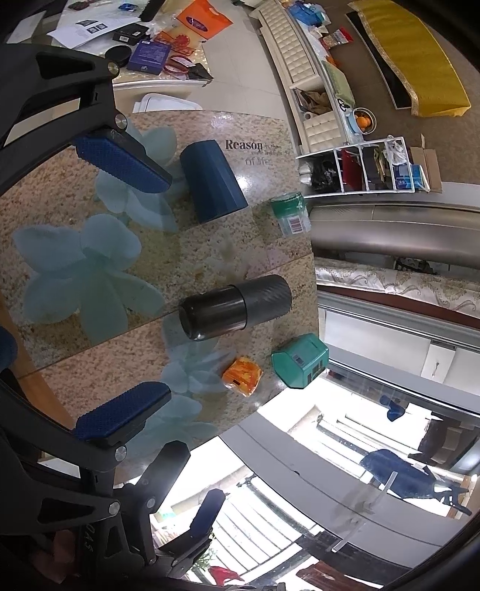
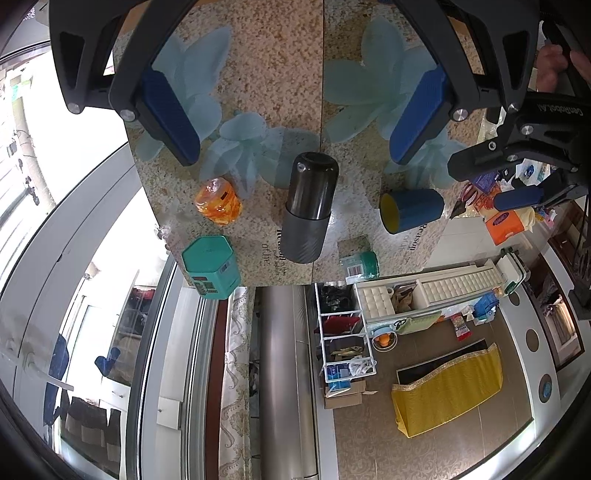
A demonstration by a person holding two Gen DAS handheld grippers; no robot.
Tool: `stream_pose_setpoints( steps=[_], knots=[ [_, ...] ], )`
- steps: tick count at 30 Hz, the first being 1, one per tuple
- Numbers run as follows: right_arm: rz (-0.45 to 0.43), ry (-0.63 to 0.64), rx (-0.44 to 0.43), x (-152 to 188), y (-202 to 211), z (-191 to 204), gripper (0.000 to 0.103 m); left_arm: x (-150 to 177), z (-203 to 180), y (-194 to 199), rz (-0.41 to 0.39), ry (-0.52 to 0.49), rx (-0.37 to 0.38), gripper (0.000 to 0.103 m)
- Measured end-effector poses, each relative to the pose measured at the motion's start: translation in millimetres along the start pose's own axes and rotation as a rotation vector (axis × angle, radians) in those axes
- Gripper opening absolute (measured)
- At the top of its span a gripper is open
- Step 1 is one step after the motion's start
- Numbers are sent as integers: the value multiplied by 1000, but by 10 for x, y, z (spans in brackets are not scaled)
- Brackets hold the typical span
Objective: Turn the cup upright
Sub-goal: 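Move the left tool toward the blue cup lying on its side, then close the left gripper around the body of the blue cup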
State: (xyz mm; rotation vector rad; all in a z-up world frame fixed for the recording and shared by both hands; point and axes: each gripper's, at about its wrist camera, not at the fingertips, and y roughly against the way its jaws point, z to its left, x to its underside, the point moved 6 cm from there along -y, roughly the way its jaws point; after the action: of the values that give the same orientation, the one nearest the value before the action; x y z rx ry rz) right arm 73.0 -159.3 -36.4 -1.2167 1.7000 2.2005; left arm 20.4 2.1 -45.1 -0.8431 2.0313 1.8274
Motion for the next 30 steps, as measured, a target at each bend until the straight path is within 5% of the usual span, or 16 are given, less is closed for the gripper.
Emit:
stream_pose_setpoints(
  steps=[14,30],
  knots=[
    [59,-9,-32,115,-147,108,103,-59,166,-103,46,-115,-25,103],
    [205,-15,-63,258,-562,-78,103,-467,800,-568,83,-315,-46,103]
  ],
)
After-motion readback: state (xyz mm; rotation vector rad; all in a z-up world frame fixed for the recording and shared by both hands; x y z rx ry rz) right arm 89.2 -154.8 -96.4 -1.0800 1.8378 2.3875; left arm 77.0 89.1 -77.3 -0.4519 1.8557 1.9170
